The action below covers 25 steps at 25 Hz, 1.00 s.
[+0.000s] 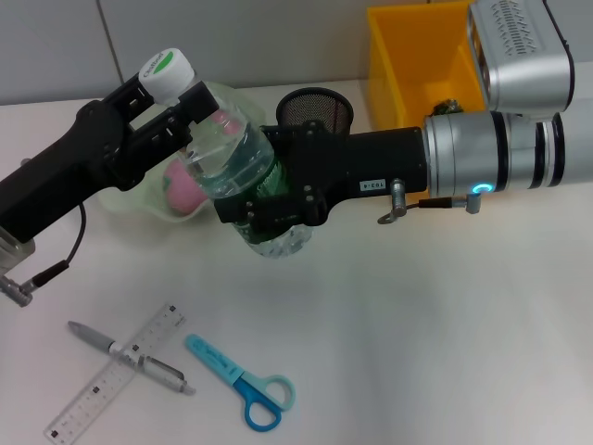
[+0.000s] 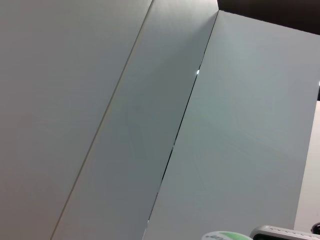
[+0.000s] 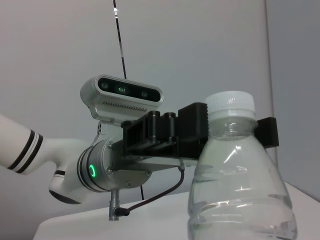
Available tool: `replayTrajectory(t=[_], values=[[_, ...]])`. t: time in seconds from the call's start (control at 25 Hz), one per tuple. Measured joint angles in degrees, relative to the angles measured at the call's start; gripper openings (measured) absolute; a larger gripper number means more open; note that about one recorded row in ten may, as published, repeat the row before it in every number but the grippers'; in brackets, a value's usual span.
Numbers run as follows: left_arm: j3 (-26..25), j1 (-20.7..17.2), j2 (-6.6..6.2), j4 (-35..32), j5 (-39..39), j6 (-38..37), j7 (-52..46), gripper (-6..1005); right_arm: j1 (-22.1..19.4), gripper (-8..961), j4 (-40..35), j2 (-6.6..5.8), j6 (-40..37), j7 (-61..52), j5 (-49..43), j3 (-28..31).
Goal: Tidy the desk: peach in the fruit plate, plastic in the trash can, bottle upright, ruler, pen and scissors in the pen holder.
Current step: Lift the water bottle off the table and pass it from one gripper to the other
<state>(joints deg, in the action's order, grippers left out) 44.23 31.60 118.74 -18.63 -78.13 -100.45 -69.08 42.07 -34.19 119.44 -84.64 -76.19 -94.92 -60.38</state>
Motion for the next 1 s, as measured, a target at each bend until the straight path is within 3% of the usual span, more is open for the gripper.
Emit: replayTrajectory(t=[0.56,0.68,1.0], values=[[0.03,0.36,0.00,-0.01,0.10,0.10,0.00,681,-0.08,771,0.00,0.00,-0.46,-0.01,0.00,0.00],[0.00,0.34,0.02,0.00,0.16,0.10,0.00,465,-0.09,771,0.00,0.01,-0.60,-0.01,0.00,0.00],[0.37,0.38,0.07,-0.02,0.37,0.10,-0.37,443,0.07,771,0.01,0.01,-0.69,-0.26,0.06,0.09]])
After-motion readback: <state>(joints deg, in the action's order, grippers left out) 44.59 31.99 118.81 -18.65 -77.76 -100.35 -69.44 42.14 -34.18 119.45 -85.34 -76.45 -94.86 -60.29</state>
